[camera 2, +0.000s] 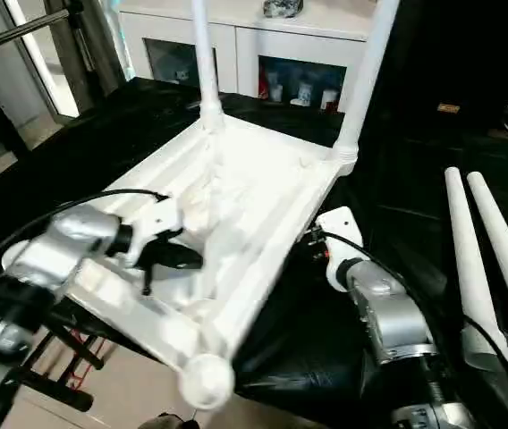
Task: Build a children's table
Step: Rotate table base
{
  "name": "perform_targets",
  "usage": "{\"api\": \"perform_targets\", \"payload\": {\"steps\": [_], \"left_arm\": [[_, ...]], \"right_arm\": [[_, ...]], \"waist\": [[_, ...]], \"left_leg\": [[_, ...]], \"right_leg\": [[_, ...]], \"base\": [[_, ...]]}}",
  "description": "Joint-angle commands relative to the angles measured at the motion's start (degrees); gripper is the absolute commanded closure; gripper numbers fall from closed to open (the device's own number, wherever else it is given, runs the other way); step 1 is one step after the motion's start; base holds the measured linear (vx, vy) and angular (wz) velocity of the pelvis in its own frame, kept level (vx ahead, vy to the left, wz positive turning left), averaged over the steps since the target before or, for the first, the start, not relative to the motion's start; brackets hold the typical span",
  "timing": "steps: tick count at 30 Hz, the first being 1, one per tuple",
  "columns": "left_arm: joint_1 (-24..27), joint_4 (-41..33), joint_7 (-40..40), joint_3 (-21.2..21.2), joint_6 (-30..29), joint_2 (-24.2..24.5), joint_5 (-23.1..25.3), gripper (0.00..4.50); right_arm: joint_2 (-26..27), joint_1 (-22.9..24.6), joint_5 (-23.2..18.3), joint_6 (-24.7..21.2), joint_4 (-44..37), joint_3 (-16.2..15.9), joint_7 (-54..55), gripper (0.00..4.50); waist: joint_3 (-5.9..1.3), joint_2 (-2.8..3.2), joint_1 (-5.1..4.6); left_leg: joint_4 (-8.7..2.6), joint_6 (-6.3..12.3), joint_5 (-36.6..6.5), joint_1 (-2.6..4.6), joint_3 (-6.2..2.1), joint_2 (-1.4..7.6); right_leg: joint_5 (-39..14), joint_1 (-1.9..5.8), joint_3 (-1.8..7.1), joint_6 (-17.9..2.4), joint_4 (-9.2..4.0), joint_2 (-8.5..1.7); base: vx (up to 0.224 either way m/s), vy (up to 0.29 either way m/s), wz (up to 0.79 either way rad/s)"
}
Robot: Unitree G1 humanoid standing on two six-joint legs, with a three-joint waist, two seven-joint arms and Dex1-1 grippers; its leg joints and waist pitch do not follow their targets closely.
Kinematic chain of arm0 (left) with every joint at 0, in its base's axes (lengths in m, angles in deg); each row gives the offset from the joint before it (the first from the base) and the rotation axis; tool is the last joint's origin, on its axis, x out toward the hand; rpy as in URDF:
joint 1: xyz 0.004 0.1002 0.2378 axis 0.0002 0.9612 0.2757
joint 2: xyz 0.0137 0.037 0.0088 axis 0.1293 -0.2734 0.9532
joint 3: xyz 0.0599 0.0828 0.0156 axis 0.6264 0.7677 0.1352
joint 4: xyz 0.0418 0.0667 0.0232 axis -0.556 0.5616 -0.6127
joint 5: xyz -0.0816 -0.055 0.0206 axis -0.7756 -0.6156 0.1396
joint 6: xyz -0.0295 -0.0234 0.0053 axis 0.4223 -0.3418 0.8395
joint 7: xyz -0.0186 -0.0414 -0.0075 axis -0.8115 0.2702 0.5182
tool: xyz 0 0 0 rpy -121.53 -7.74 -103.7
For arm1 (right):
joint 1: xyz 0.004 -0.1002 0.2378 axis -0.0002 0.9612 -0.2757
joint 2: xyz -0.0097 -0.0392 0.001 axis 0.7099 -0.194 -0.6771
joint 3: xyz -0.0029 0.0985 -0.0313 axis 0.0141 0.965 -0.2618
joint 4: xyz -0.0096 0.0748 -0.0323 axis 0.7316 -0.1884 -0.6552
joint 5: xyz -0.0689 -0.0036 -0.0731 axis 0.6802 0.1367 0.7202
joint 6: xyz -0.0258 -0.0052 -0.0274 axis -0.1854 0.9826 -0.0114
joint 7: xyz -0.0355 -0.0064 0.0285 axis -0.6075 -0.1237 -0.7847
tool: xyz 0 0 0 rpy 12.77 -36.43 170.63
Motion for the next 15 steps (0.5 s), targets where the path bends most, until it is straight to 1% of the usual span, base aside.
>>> {"api": "perform_targets", "payload": {"steps": [1,2,3,4,5,6,7,8,9,10,11,12,14,15], "left_arm": [[-1.6,1.0,1.5,1.8,1.2,-2.8,-1.1,4.50],[-2.1,1.8,1.5,2.0,1.5,-3.5,-0.9,4.50],[-2.6,2.7,1.6,2.2,1.5,-4.3,-0.9,4.50],[-3.2,4.0,1.0,2.4,2.0,-5.3,-0.6,4.50],[-3.6,4.8,0.8,2.6,2.4,-5.8,-0.5,4.50],[-4.3,6.2,0.1,2.6,3.1,-6.8,-0.2,4.50],[-5.0,7.7,-0.8,2.5,4.2,-7.6,0.0,4.50],[-5.0,7.7,-0.9,2.5,4.2,-7.7,0.1,4.50],[-6.0,9.8,-3.6,2.1,5.6,-8.7,0.7,4.50],[-6.5,10.6,-4.7,1.9,6.2,-9.1,1.0,4.50],[-7.4,12.4,-7.2,1.5,7.1,-9.5,1.7,4.50],[-8.3,14.2,-9.7,1.0,8.2,-9.9,2.4,4.50],[-9.2,15.8,-11.8,0.5,9.4,-10.2,2.8,4.50],[-10.4,17.9,-14.3,-0.3,10.5,-10.5,3.0,4.50]], "right_arm": [[0.9,-1.9,-1.2,1.0,-1.2,-1.5,-2.0,1.62],[0.9,-1.9,-1.2,1.1,-1.2,-1.5,-2.0,1.62],[0.9,-2.0,-1.3,1.1,-1.3,-1.5,-2.1,1.62],[1.0,-2.0,-1.3,1.1,-1.5,-1.6,-2.2,1.62],[1.1,-2.0,-1.3,1.0,-1.7,-1.6,-2.2,1.62],[1.2,-2.1,-1.3,1.0,-1.8,-1.7,-2.3,1.62],[1.4,-2.2,-1.3,1.0,-2.0,-1.8,-2.3,1.62],[1.4,-2.2,-1.3,1.0,-2.0,-1.8,-2.3,1.62],[1.6,-2.3,-1.2,0.9,-2.1,-1.9,-2.3,1.62],[1.7,-2.3,-1.1,0.9,-2.1,-1.9,-2.4,1.62],[1.8,-2.4,-1.0,0.9,-2.2,-1.9,-2.4,1.62],[1.8,-2.4,-1.0,0.9,-2.2,-1.8,-2.5,1.62],[1.8,-2.3,-1.0,0.9,-2.3,-1.8,-2.5,1.62],[1.8,-2.2,-1.0,0.9,-2.6,-1.7,-2.7,1.62]], "waist": [[-4.01,-0.67,0.13],[-4.08,-0.76,0.18],[-4.15,-0.29,0.23],[-4.18,-0.57,0.17],[-4.14,-0.64,0.15],[-4.19,-0.04,0.24],[-4.11,-0.34,0.09],[-4.14,-0.51,0.15],[-4.12,-0.28,0.15],[-4.07,-0.41,0.12],[-4.07,-0.39,0.10],[-4.04,-0.47,0.12],[-3.99,-0.57,0.08],[-3.89,-0.51,0.07]], "left_leg": [[-4.40,-0.23,-14.1,1.38,-1.99,3.72],[-4.26,0.32,-13.3,1.40,-1.94,3.71],[-4.14,0.43,-13.0,1.42,-1.93,3.65],[-4.12,0.71,-12.7,1.36,-1.91,3.68],[-4.10,0.93,-12.7,1.31,-1.86,3.59],[-4.06,0.91,-13.1,1.44,-1.96,3.66],[-4.06,1.04,-13.3,1.35,-1.86,3.57],[-4.05,1.07,-13.8,1.45,-1.87,3.54],[-4.02,1.16,-13.9,1.37,-1.92,3.51],[-4.06,1.04,-14.7,1.52,-1.92,3.55],[-4.08,1.02,-15.0,1.46,-1.98,3.52],[-4.09,0.90,-15.6,1.60,-1.98,3.51],[-4.16,0.80,-16.0,1.46,-2.11,3.49],[-4.18,0.80,-16.5,1.55,-2.12,3.45]], "right_leg": [[-14.8,2.77,3.18,-11.5,-3.91,-3.85],[-13.3,2.82,3.15,-12.1,-3.80,-3.84],[-12.9,2.83,3.13,-12.3,-3.73,-3.83],[-12.0,2.94,3.10,-12.6,-3.71,-3.81],[-12.0,2.94,3.06,-12.6,-3.77,-3.71],[-12.3,2.92,3.06,-12.7,-3.76,-3.82],[-12.5,2.94,3.02,-12.7,-3.97,-3.70],[-13.2,3.01,2.97,-12.6,-4.07,-3.75],[-13.5,3.01,2.97,-12.6,-4.09,-3.72],[-14.3,2.97,2.93,-12.4,-4.28,-3.72],[-14.8,3.06,2.88,-12.3,-4.30,-3.74],[-15.9,2.98,2.86,-11.9,-4.49,-3.71],[-17.7,3.14,2.80,-11.2,-4.65,-3.84],[-19.2,2.96,2.76,-10.6,-4.90,-3.80]], "base": [[0.000,0.000,0.00],[0.000,0.000,0.00],[0.000,0.000,0.00],[0.000,0.000,0.00],[0.000,0.000,0.00],[0.000,0.000,0.00],[0.000,0.000,0.00],[0.000,0.000,0.00],[0.000,0.000,0.00],[0.000,0.000,0.00],[0.000,0.000,0.00],[0.000,0.000,0.00],[0.000,0.000,0.00],[0.000,0.000,0.00]]}}
